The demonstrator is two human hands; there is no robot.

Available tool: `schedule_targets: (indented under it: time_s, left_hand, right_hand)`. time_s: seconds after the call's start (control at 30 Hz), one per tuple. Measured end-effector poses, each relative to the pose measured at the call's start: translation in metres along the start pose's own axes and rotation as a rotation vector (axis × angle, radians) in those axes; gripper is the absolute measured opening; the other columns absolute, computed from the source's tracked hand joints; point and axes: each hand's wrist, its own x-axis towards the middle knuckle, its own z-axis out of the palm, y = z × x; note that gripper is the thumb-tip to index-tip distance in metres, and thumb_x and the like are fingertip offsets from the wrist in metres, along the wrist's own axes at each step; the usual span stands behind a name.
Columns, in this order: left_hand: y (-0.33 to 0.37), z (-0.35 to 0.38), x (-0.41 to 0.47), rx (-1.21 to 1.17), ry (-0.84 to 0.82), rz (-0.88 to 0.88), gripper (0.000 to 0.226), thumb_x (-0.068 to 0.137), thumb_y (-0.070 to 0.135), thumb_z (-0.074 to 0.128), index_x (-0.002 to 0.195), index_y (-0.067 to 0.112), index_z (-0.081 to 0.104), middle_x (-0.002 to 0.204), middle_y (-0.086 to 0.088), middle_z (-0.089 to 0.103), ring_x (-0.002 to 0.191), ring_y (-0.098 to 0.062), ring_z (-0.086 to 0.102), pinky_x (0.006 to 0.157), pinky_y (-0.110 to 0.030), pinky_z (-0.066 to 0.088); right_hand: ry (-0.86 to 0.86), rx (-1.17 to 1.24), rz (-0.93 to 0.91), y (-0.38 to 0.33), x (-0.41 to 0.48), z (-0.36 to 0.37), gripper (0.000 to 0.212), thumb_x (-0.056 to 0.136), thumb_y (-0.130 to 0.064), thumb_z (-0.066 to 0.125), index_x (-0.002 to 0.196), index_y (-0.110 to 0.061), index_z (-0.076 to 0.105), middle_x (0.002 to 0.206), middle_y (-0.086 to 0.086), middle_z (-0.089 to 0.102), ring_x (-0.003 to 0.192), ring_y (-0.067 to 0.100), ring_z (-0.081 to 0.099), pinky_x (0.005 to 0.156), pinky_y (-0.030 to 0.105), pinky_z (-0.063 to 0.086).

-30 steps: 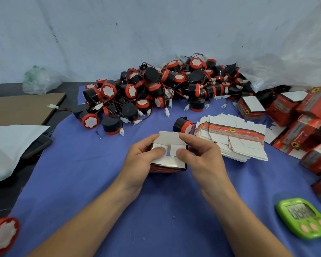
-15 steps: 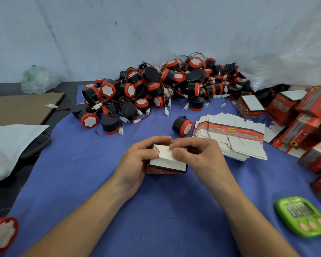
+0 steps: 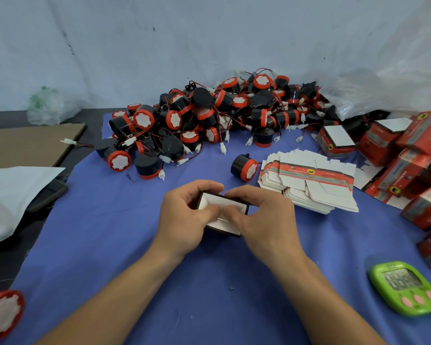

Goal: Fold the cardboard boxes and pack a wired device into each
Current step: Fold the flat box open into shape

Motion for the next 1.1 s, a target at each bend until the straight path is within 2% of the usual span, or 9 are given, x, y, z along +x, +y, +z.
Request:
schedule_targets:
  time_s: [0.17, 0.27, 0.43, 0.5, 0.6, 0.67, 0.73, 0.87, 1.1]
  left_hand:
    - [0.004, -0.003, 0.001, -0.033, 0.020, 0.023, 0.022, 0.085, 0.025, 0.068, 0.102, 0.032, 0.080, 0.103, 0.005, 0.078, 0.094, -0.016, 0.074, 0.079, -0.036, 0.063]
    - [0.004, -0.002, 0.002, -0.109, 0.058, -0.025, 0.025, 0.092, 0.033, 0.057, 0.099, 0.027, 0.080, 0.106, 0.003, 0.078, 0.097, -0.019, 0.073, 0.081, -0.045, 0.062]
    - [0.001, -0.003, -0.003, -0.085, 0.081, 0.127, 0.031, 0.103, 0.044, 0.049, 0.121, 0.035, 0.071, 0.117, 0.008, 0.076, 0.112, -0.013, 0.071, 0.089, -0.029, 0.057]
    - [-0.001, -0.005, -0.003, -0.021, 0.081, 0.223, 0.039, 0.102, 0.058, 0.047, 0.134, 0.041, 0.062, 0.131, 0.014, 0.070, 0.128, -0.008, 0.062, 0.100, -0.024, 0.051]
    - [-0.006, -0.004, -0.002, -0.014, 0.067, 0.213, 0.059, 0.099, 0.067, 0.047, 0.147, 0.034, 0.050, 0.147, 0.019, 0.057, 0.139, -0.004, 0.050, 0.111, -0.025, 0.045]
    - [-0.006, -0.002, 0.000, -0.018, 0.041, 0.123, 0.063, 0.093, 0.065, 0.050, 0.150, 0.037, 0.045, 0.147, 0.027, 0.053, 0.138, 0.004, 0.048, 0.109, -0.026, 0.046]
    - [-0.006, 0.000, 0.002, -0.035, 0.040, 0.025, 0.069, 0.085, 0.063, 0.053, 0.150, 0.041, 0.042, 0.143, 0.032, 0.051, 0.132, 0.014, 0.047, 0.103, -0.018, 0.045]
    - [-0.004, -0.004, 0.007, -0.124, 0.107, -0.128, 0.054, 0.082, 0.037, 0.059, 0.134, 0.049, 0.057, 0.127, 0.012, 0.070, 0.112, -0.006, 0.069, 0.089, -0.028, 0.057]
    - [-0.005, -0.004, 0.004, 0.029, 0.173, -0.099, 0.047, 0.067, 0.011, 0.055, 0.097, 0.041, 0.075, 0.088, 0.008, 0.077, 0.080, -0.012, 0.071, 0.063, -0.032, 0.057]
  right_hand:
    - [0.003, 0.157, 0.077, -0.006, 0.001, -0.002, 0.031, 0.076, -0.056, 0.068, 0.104, -0.046, 0.076, 0.103, -0.034, 0.071, 0.105, -0.010, 0.063, 0.083, 0.008, 0.047]
    - [-0.163, 0.285, 0.181, -0.005, 0.005, -0.006, 0.034, 0.079, -0.053, 0.057, 0.106, -0.044, 0.077, 0.104, -0.018, 0.076, 0.101, 0.005, 0.068, 0.093, 0.038, 0.056]
    - [-0.241, 0.401, 0.139, -0.008, 0.003, -0.012, 0.032, 0.080, -0.037, 0.066, 0.109, -0.037, 0.078, 0.106, -0.007, 0.077, 0.104, 0.015, 0.070, 0.095, 0.039, 0.054]
    - [-0.116, 0.297, 0.012, -0.007, 0.001, -0.017, 0.048, 0.075, -0.025, 0.072, 0.121, -0.038, 0.073, 0.114, -0.013, 0.074, 0.110, 0.009, 0.067, 0.100, 0.032, 0.052]
    - [0.100, -0.233, -0.212, -0.002, 0.001, -0.014, 0.071, 0.072, -0.006, 0.078, 0.135, -0.036, 0.066, 0.139, -0.015, 0.059, 0.138, 0.020, 0.049, 0.118, 0.029, 0.034]
    - [0.063, -0.424, -0.152, -0.005, 0.001, -0.007, 0.075, 0.073, 0.003, 0.074, 0.138, -0.033, 0.064, 0.154, 0.002, 0.051, 0.149, 0.032, 0.033, 0.123, 0.030, 0.015]
    - [-0.005, -0.440, -0.201, -0.010, 0.000, 0.004, 0.072, 0.069, 0.008, 0.061, 0.131, -0.026, 0.068, 0.143, 0.008, 0.062, 0.151, 0.030, 0.033, 0.123, 0.025, 0.007]
    - [-0.154, -0.436, -0.422, -0.021, -0.009, 0.020, 0.065, 0.057, -0.006, 0.066, 0.119, -0.024, 0.063, 0.109, -0.006, 0.074, 0.144, 0.026, 0.040, 0.124, 0.027, 0.011]
    - [-0.040, -0.525, -0.416, -0.004, -0.007, 0.009, 0.026, 0.072, 0.001, 0.073, 0.081, -0.022, 0.078, 0.131, -0.004, 0.071, 0.140, 0.034, 0.047, 0.124, 0.039, 0.021]
